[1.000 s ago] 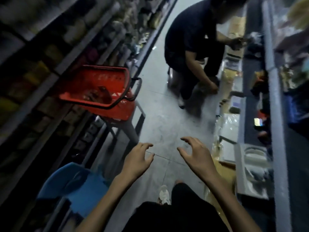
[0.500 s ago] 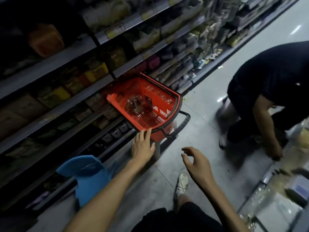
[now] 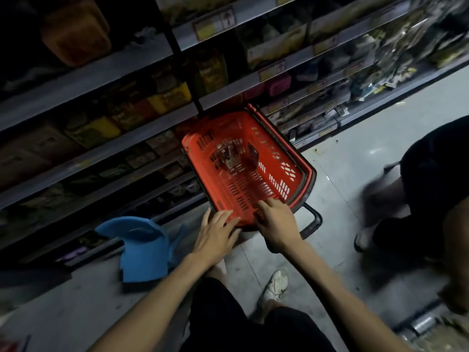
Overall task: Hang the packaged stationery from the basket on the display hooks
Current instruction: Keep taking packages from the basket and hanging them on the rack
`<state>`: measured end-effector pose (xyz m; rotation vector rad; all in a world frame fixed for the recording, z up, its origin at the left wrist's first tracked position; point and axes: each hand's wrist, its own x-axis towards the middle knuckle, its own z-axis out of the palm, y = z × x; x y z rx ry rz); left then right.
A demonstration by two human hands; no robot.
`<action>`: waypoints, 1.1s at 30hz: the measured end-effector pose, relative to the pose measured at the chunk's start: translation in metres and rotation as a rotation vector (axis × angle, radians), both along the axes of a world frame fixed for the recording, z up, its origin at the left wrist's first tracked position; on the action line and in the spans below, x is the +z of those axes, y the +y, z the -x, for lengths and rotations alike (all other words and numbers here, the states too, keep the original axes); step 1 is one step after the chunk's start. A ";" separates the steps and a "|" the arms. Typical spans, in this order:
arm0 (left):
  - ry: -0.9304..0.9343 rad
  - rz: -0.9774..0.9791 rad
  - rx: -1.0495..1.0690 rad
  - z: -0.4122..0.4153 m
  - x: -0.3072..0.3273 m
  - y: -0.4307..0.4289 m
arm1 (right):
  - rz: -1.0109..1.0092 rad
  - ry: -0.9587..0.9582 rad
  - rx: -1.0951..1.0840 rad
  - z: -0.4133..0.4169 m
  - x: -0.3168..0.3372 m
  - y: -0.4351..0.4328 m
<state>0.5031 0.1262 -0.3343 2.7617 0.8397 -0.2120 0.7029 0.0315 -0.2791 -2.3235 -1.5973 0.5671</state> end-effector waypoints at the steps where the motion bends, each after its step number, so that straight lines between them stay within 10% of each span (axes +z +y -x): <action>1: -0.012 -0.001 -0.024 0.000 -0.002 0.015 | 0.068 -0.001 0.023 0.000 -0.007 0.011; 12: 0.084 -0.053 -0.486 -0.039 -0.049 0.240 | 0.547 0.236 -0.114 -0.015 -0.126 0.150; 23: 0.020 0.073 -0.509 -0.079 -0.074 0.301 | 0.309 0.549 -0.608 -0.036 -0.268 0.316; 33: 0.000 0.079 -0.474 -0.083 -0.080 0.302 | 0.091 0.404 -0.840 -0.014 -0.318 0.366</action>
